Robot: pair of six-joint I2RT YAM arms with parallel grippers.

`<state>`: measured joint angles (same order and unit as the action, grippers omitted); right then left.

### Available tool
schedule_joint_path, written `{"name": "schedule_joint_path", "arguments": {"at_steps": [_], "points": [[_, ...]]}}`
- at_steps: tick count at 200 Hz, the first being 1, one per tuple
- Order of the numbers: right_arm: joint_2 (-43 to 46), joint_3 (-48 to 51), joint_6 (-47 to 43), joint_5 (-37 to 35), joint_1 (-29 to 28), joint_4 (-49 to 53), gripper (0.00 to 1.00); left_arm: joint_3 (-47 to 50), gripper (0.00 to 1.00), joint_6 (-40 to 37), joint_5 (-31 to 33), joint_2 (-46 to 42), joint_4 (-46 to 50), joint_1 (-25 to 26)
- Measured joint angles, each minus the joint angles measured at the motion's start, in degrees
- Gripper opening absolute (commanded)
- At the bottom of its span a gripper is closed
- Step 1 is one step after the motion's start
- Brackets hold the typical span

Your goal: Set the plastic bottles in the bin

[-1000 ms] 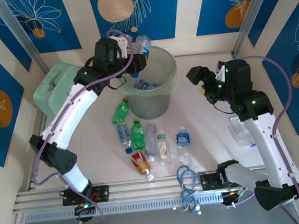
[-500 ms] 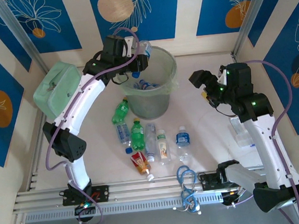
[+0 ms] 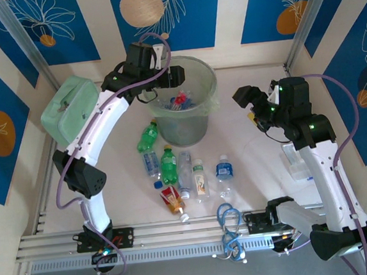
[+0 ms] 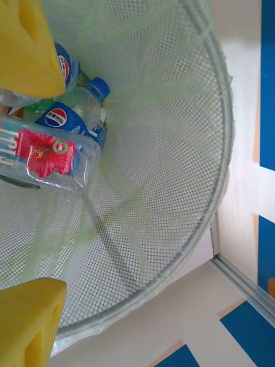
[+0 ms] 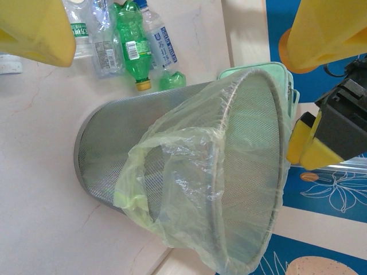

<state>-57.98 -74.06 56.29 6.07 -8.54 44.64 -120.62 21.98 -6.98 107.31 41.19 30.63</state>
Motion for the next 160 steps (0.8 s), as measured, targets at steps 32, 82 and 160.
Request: {"name": "schedule_joint_path", "arguments": {"at_steps": [32, 82, 160], "points": [[-0.5, 0.0, -0.3, 0.0, 0.0, 0.0, 0.95, 0.7, 0.82, 0.0, 2.2, -3.5, 0.0, 0.0], [-1.0, 0.2, -0.5, 0.2, 0.0, -0.2, 0.95, 20.0, 0.83, 0.0, 8.7, -28.2, -3.5, -2.6], [-4.0, 8.1, -3.0, -1.8, -5.7, 0.9, 0.92, 53.8, 0.77, 11.5, 5.4, -49.8, -4.6, -9.8]]}}
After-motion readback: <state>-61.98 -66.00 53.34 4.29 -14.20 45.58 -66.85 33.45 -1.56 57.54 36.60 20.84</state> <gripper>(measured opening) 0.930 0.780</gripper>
